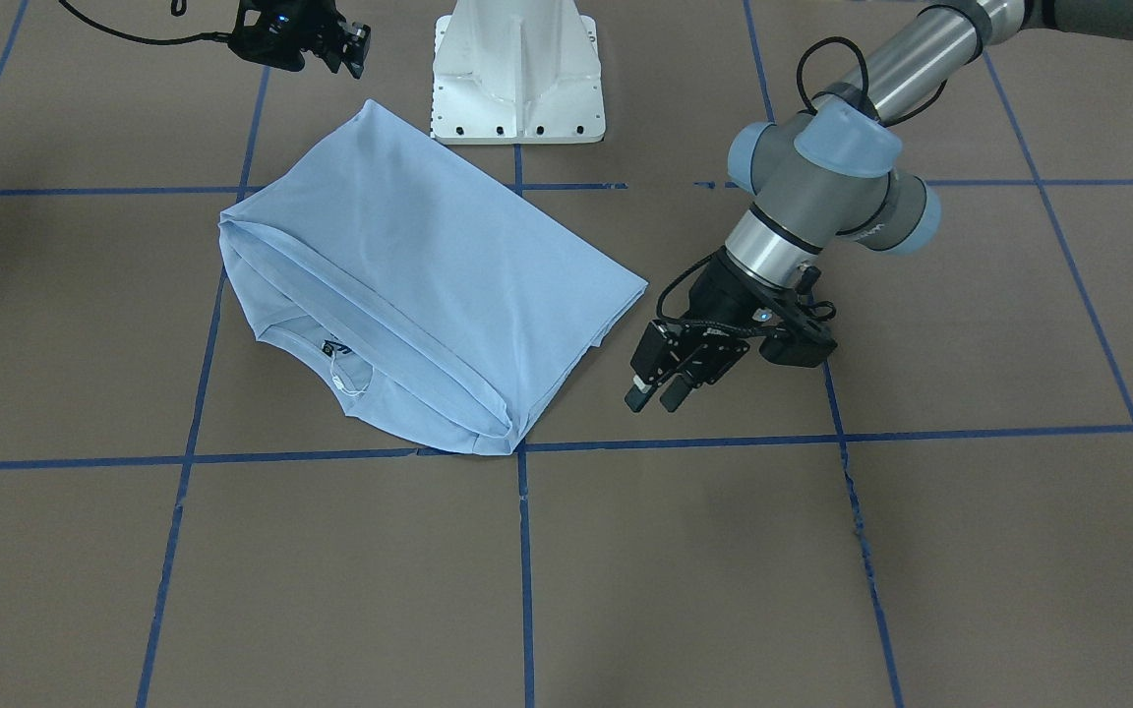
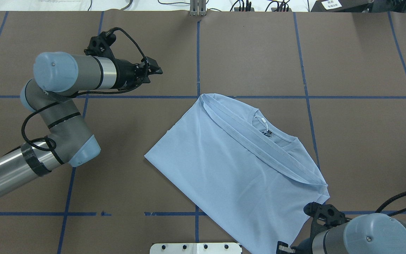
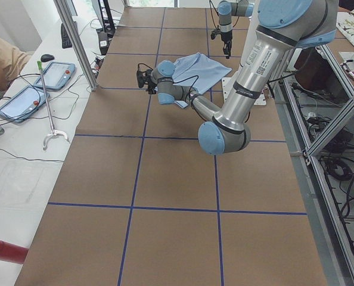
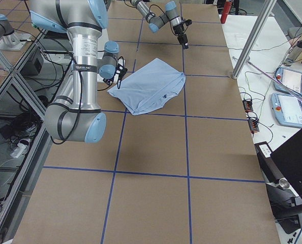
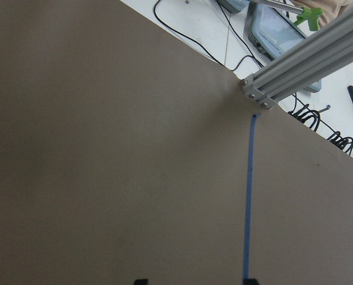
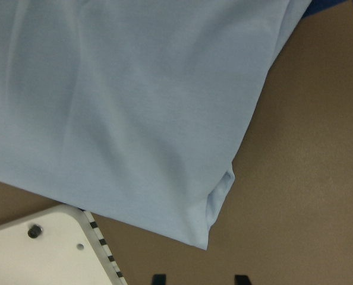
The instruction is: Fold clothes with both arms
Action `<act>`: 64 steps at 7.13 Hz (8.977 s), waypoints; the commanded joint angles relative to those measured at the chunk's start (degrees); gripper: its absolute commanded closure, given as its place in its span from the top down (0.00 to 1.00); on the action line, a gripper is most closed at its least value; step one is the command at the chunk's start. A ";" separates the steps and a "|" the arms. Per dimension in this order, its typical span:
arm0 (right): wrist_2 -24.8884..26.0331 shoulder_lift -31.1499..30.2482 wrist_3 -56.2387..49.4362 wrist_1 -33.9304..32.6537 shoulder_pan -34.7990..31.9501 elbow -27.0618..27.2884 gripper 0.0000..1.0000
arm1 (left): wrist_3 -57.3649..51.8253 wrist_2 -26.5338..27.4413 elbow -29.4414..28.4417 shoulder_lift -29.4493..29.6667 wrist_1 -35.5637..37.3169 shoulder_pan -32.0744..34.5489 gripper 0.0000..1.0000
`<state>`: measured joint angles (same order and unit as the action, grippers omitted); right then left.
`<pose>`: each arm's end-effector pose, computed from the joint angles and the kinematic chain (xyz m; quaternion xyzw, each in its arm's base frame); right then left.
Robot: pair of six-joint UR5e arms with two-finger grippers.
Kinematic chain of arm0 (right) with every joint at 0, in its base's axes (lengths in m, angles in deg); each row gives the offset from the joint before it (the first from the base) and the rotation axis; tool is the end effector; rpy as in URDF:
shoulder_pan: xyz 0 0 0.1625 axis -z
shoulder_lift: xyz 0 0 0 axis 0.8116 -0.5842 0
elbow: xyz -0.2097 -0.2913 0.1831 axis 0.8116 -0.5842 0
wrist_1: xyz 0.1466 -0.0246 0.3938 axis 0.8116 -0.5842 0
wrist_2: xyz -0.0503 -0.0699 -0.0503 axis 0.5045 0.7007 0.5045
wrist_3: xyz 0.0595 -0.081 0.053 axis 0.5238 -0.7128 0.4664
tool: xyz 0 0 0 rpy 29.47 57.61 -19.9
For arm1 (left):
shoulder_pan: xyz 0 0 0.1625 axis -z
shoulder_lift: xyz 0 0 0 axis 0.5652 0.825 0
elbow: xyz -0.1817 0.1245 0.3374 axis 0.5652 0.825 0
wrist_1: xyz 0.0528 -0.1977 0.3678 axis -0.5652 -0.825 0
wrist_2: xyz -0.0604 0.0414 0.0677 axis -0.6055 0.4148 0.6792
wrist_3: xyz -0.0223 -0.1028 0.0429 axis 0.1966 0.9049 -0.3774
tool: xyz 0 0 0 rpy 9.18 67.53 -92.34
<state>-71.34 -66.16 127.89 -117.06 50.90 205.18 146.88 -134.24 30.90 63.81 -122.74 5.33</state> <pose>-0.4267 -0.1310 0.2992 -0.1734 -0.4159 0.1311 0.8831 0.4584 -0.5205 0.2446 0.1014 0.6381 -0.2261 0.7290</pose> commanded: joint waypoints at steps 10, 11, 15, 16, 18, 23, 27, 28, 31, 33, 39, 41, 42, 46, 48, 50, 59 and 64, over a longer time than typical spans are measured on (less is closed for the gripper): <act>4.37 14.00 -0.76 0.47 -21.44 -11.45 1.00 | 16.75 -3.49 8.69 -7.90 16.49 -12.58 0.71; 4.37 14.00 -0.76 0.47 -21.44 -11.45 1.00 | 16.75 -3.14 9.30 -7.99 18.51 -12.85 0.70; 4.63 14.09 -0.76 0.56 -21.44 -11.63 1.00 | 16.75 -2.61 9.22 -8.17 18.89 -13.38 0.66; 4.63 14.09 -0.76 0.47 -21.44 -11.54 1.00 | 16.75 -2.61 9.40 -8.08 19.93 -13.38 0.65; 4.55 15.32 -0.41 0.30 -21.44 -11.72 1.00 | 16.84 -2.52 10.54 -8.17 21.79 -13.38 0.65; 4.63 16.38 -0.24 0.56 -21.44 -15.05 1.00 | 16.84 -2.52 10.63 -8.26 21.96 -13.46 0.00; 4.72 17.52 -0.06 0.56 -21.97 -14.71 1.00 | 8.73 2.11 11.94 -7.56 28.77 -8.23 0.00; 4.55 19.17 0.11 0.82 -22.22 -14.36 1.00 | 3.62 3.79 8.73 -7.56 30.04 -6.89 0.00; 5.42 19.98 0.20 4.34 -21.88 -15.23 1.00 | 2.00 9.26 -10.37 6.71 22.72 0.30 0.00; 5.86 20.16 0.20 4.34 -21.96 -15.23 1.00 | 1.99 9.26 -22.11 15.26 15.91 3.40 0.00; 7.97 22.70 -0.58 4.69 -20.65 -18.37 1.00 | 1.90 7.86 -25.42 16.06 3.94 4.47 0.33; 8.15 26.82 -2.50 4.43 -19.60 -22.60 1.00 | 2.07 1.72 -14.89 8.64 4.91 4.55 0.37; 8.15 26.66 -7.48 4.25 -18.37 -22.70 0.95 | 2.25 1.61 -14.42 8.53 4.91 4.55 0.38; 10.78 26.66 -26.48 3.90 -14.76 -25.42 0.72 | 2.34 1.52 -14.33 7.56 4.82 4.38 0.38; 10.79 26.66 -28.62 4.16 -13.62 -27.18 0.63 | 2.34 1.52 -13.90 7.56 4.91 4.38 0.38; 10.79 26.57 -29.50 4.08 -13.35 -27.27 0.51 | 2.43 1.52 -12.93 7.56 4.91 4.38 0.38; 10.96 25.87 -31.61 4.60 -13.17 -26.05 0.00 | 2.60 1.61 -12.84 7.56 4.91 4.20 0.38; 18.32 19.28 -24.78 4.52 -7.22 -21.12 0.08 | 3.13 1.70 -12.57 7.47 4.91 4.11 0.39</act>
<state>-55.76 -46.44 100.14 -112.54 41.06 183.82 149.77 -132.56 18.37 71.32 -117.83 9.47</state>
